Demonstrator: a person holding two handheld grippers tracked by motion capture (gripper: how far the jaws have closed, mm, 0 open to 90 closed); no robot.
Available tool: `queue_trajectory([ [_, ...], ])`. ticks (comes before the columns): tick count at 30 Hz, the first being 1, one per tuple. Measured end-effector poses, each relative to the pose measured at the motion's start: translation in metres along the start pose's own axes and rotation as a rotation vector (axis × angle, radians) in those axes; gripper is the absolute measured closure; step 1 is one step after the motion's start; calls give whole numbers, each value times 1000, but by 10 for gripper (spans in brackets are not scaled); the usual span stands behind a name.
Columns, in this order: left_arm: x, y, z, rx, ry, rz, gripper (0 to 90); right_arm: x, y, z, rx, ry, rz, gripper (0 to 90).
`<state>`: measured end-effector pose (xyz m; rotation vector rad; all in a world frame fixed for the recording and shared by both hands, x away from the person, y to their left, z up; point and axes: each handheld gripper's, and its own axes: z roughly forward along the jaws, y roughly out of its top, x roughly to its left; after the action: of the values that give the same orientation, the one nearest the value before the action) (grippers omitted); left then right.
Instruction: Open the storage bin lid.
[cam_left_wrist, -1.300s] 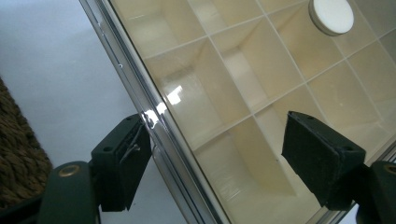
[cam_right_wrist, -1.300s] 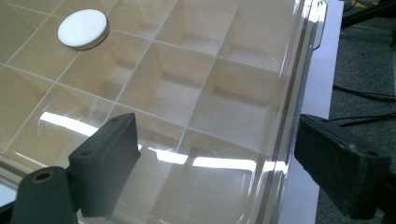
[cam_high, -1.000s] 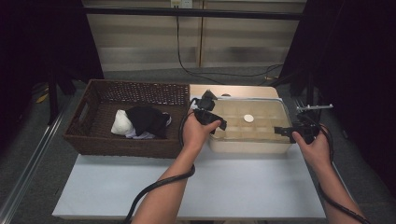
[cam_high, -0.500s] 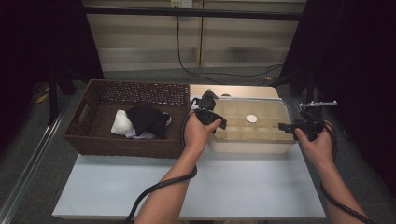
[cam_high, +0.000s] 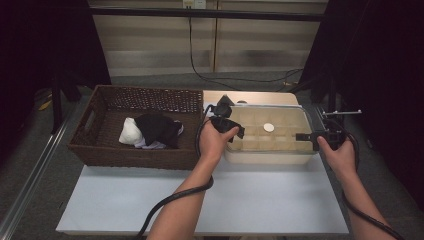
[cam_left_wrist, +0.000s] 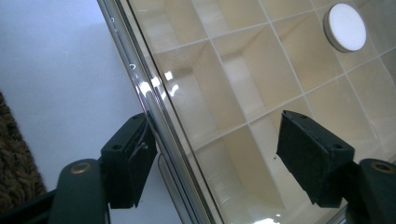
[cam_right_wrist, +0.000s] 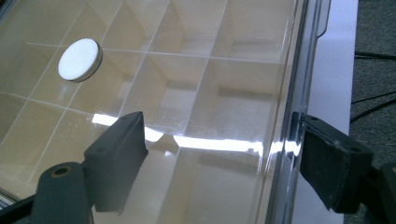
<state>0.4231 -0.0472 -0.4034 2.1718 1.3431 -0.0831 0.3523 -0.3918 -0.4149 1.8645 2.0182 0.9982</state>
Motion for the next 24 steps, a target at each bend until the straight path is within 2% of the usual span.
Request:
queue_trajectory([
  [2, -1, 0, -1, -1, 1, 2, 300, 0, 0, -1, -5, -2, 1, 214],
  [5, 0, -2, -2, -5, -9, -17, 304, 1, -1, -10, -43, 9, 9, 227],
  [9, -2, -4, -6, -26, 2, -8, 318, 2, -3, -17, -62, 15, 14, 263],
  [16, -2, -8, -12, -4, -6, -34, 348, 7, -9, -22, -59, 12, 1, 267],
  [24, -1, -13, -22, -10, 18, -38, 362, 15, -14, -25, -48, 23, -9, 267],
])
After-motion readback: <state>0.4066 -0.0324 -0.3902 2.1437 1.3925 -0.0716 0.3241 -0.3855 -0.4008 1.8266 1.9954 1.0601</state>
